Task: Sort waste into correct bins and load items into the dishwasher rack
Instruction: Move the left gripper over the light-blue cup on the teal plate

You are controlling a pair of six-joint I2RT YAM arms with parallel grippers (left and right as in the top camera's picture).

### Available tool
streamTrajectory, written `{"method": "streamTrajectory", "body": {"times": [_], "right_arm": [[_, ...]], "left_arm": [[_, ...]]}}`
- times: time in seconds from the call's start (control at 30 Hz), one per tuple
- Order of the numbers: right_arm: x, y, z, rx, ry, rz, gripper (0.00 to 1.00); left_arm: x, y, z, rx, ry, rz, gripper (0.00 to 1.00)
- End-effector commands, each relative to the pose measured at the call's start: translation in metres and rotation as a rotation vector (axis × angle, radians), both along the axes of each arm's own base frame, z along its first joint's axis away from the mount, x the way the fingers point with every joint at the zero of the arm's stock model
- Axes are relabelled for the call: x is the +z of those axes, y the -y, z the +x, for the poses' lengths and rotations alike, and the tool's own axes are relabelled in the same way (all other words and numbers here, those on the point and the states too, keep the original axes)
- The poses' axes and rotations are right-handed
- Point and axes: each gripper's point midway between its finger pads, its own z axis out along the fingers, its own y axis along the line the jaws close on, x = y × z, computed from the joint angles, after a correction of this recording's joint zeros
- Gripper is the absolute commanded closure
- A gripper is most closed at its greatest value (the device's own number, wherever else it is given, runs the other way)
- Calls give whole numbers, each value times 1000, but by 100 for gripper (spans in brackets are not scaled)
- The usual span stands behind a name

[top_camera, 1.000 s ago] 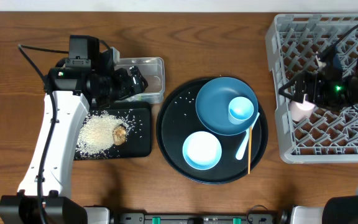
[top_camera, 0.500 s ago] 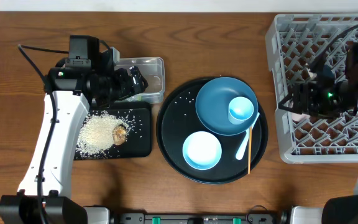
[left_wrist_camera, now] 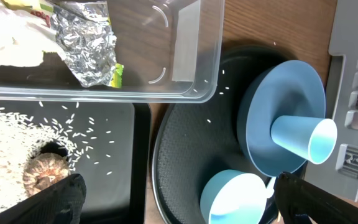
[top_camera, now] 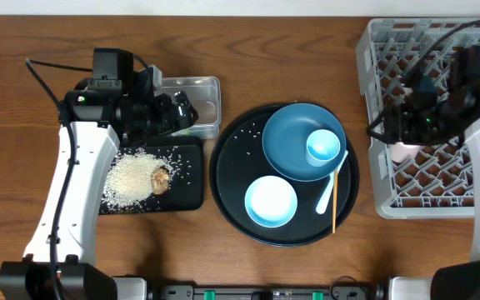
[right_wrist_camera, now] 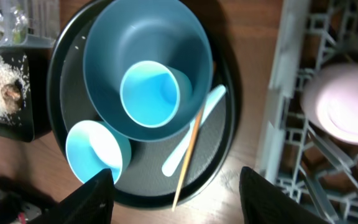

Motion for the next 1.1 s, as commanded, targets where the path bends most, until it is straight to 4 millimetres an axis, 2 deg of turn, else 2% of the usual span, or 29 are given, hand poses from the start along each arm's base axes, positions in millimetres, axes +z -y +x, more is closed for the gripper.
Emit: {"method": "streamTrajectory", "body": {"times": [0.0,0.17,0.37,0.4,0.43,0.47,0.53,0.6,0.67,0.73,0.87,0.9,1.07], "right_arm": [[0,-16,3,20,11,-9,41],[1,-44,11,65,51,-49,42],[-1,-71,16,70,86,-152,50],[-1,-73,18,70,99,-179,51],[-1,-74,20,64,113,-211,52],[-1,-73,22,54,130,-252,53],[0,-69,25,21,150,-329,55],[0,-63,25,-15,152,-371,60],[-1,-61,24,-39,143,-376,66],[-1,-58,24,-69,135,-369,66],[0,-52,27,-101,134,-364,48],[0,-49,27,-107,131,-365,42],[-4,-26,24,-166,87,-373,39]], "left_arm": [[1,-12,2,4,17,24,2],[-1,-23,0,33,-4,25,2],[-4,-22,-4,33,-21,24,1],[-4,-22,-4,33,-21,24,4],[-4,-22,-3,33,-20,22,11],[-4,-21,-4,30,-20,20,25],[-4,-19,-3,24,-17,16,72],[-3,-16,-3,15,-12,16,93],[-2,-11,-2,1,-6,11,94],[0,2,-3,-33,4,-15,94],[7,34,-1,-124,53,-45,94],[10,47,0,-162,78,-47,94],[20,97,8,-237,162,-87,94]]}}
